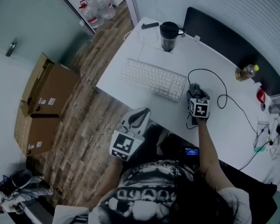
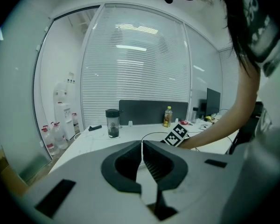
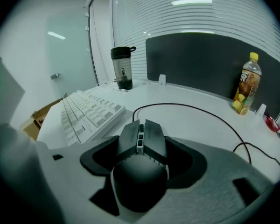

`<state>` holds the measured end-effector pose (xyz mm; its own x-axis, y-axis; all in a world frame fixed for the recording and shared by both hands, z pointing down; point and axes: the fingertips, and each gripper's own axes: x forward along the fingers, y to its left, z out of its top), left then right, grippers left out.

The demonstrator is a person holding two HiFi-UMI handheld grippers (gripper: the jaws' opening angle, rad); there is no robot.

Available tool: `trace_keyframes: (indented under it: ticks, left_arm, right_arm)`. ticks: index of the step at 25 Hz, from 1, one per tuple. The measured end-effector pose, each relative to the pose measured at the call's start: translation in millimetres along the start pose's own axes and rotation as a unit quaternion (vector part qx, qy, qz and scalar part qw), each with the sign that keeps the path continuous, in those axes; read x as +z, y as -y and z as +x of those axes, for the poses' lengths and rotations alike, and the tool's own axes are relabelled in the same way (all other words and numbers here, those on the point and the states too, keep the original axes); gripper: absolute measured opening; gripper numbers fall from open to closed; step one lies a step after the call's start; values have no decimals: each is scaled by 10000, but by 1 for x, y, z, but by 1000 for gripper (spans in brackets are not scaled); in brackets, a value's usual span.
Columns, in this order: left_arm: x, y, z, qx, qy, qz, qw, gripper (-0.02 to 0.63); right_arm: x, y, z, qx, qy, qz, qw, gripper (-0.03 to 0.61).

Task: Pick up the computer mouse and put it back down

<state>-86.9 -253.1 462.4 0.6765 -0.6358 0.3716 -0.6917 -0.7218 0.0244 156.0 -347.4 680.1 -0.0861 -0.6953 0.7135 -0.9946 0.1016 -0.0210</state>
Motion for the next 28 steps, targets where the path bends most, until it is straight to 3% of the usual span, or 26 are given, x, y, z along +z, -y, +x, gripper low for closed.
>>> trace_keyframes:
  ticks: [10, 15, 22, 28]
  left_arm:
    - [8, -3, 25, -668, 26, 272, 9974, 9]
    - [20, 14, 47, -1189, 54, 431, 9920, 9]
    - [21, 48, 72, -1971, 30, 690, 9779, 9]
    - [25, 84, 88, -2722, 18, 947, 9576, 9]
  right_arm:
    - [36, -10, -72, 118, 650, -115, 9977, 298]
    - [61, -8, -124, 27, 1077, -50, 9942, 298]
    - [74, 1, -199, -360, 1490, 260, 9878, 298]
    - [60, 14, -250, -866, 1689, 670, 9795, 298]
